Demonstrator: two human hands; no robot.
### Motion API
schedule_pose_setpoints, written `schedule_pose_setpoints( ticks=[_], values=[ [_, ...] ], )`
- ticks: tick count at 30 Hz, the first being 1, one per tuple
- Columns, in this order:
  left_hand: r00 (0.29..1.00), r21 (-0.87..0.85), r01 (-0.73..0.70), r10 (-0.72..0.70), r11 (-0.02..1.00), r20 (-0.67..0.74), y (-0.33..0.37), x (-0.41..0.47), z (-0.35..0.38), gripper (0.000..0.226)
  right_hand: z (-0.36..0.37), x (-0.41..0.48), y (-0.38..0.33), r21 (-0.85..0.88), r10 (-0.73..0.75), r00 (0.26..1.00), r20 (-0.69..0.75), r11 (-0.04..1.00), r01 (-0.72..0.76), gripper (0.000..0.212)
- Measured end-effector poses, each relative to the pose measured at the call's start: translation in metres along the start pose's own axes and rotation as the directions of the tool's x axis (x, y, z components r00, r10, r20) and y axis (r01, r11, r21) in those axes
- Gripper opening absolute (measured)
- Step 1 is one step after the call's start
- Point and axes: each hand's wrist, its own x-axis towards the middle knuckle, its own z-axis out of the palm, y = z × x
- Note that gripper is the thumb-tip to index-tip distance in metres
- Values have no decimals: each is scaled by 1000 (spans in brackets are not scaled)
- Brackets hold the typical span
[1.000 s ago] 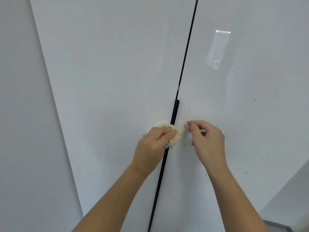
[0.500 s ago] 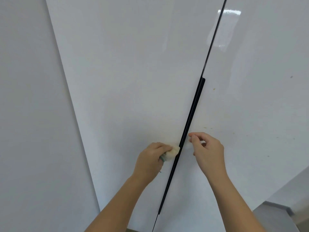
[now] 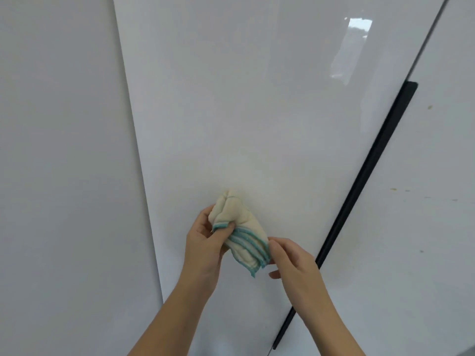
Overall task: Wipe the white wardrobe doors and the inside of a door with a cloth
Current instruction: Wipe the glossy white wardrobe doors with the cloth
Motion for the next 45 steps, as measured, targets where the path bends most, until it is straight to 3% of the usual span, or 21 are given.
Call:
schedule_pose_setpoints(
  ticks=[4,7,9,12,19,21,24,27,30,32,34,37,40,42,45],
  values=[
    [992,-62,-127,128,990,13,-11,16,-29,30,37,16,17,212,37,980,197,974,-79,22],
    [978,-62,-205,207,977,30,-25,26,-56,32,61,28,39,328,-23,959,281,942,-74,24],
    [968,-47,-243,245,969,42,-35,31,-75,33,74,37,56,416,-83,960,266,909,-36,35],
    [954,10,-291,289,957,83,-58,36,-113,35,95,46,88,517,-183,963,196,854,57,33],
    [928,120,-322,287,939,237,-122,34,-191,59,141,46,168,563,-402,916,-14,754,339,25],
    [923,109,-298,258,948,285,-137,30,-206,54,146,40,189,534,-431,901,-50,751,389,20],
    [921,86,-251,210,964,329,-158,24,-220,46,155,30,211,538,-425,905,-30,756,373,14],
    [937,35,-177,158,984,312,-167,27,-228,47,166,34,216,594,-327,945,-27,755,278,20],
    [960,48,-133,117,990,256,-167,34,-235,45,179,42,209,806,-242,969,-58,562,189,44],
    [961,67,-163,143,984,238,-165,36,-236,45,190,43,206,902,-294,954,-65,392,182,68],
    [944,89,-248,220,965,246,-163,35,-237,49,207,41,204,921,-353,932,-87,328,210,81],
    [915,120,-350,312,929,257,-160,32,-236,40,234,34,196,889,-362,898,-251,281,362,66],
    [909,80,-343,309,936,280,-157,30,-239,35,243,26,178,773,-307,848,-432,359,524,36],
    [905,69,-328,292,942,310,-150,30,-245,56,233,24,164,710,-333,817,-471,407,575,17],
    [913,50,-322,296,945,280,-138,34,-254,93,205,34,133,546,-410,758,-508,527,651,7]
  ],
)
